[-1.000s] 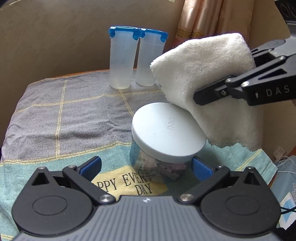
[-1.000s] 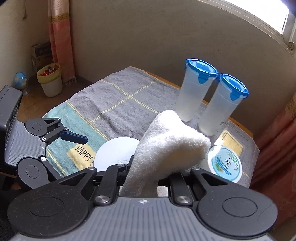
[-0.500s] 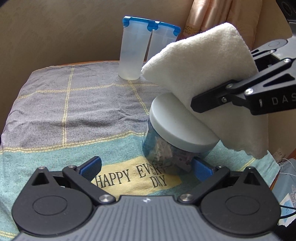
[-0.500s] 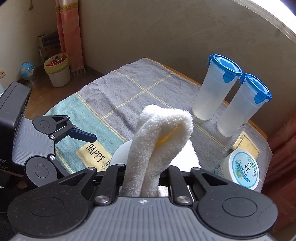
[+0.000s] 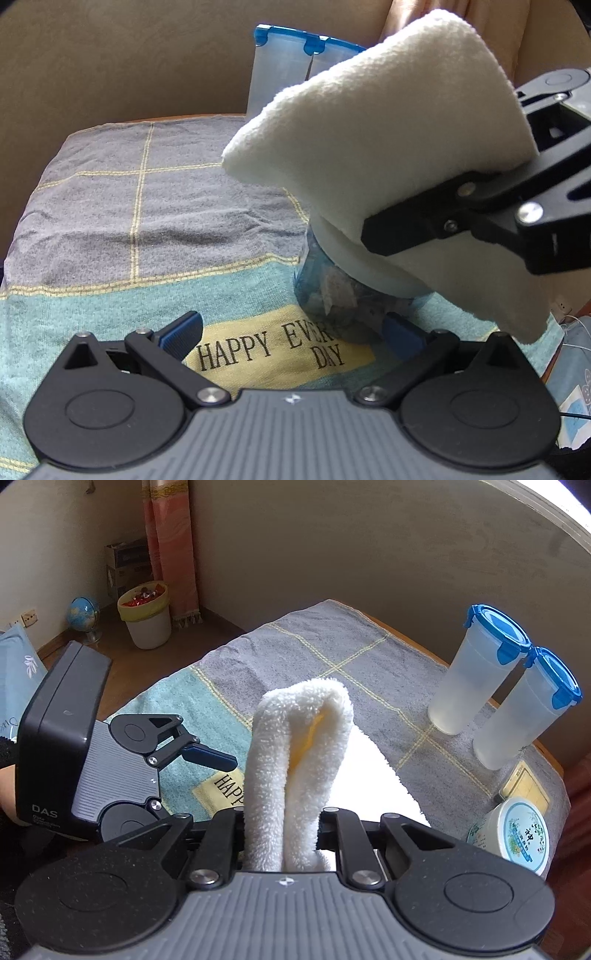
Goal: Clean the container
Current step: 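Turn the jar upright with the left tool while the right tool wipes its lid with the cloth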
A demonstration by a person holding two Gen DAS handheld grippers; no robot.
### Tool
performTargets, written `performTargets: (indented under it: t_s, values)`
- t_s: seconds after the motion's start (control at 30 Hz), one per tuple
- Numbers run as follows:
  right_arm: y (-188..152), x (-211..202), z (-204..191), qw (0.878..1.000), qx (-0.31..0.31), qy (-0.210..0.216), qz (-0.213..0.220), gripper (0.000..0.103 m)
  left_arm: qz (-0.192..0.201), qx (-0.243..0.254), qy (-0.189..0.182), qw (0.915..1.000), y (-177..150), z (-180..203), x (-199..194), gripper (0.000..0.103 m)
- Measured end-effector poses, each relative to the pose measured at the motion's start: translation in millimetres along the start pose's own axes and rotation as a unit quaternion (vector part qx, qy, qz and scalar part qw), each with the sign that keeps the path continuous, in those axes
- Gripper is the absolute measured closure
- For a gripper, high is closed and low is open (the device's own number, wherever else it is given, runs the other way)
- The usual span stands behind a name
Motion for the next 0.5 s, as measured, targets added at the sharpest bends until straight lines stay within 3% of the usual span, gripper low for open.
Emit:
performTargets:
  t_s: [0.5]
  values:
    - [-17.1,-11.6,-12.4,0.999,0.016,0.029,0.001,0.085,0.003,-0.008,0.004,1.0,-1.7,0.5,2.2,0.0]
Point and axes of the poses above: each gripper's, at about its wrist camera, not at the fingertips, and x roughly the way its jaws point, z to its right, y to its top, the point moved 3 cm from there along x, roughly the way its jaws point, and after that the axes turned 4 degrees about x, right-handed, at the moved point
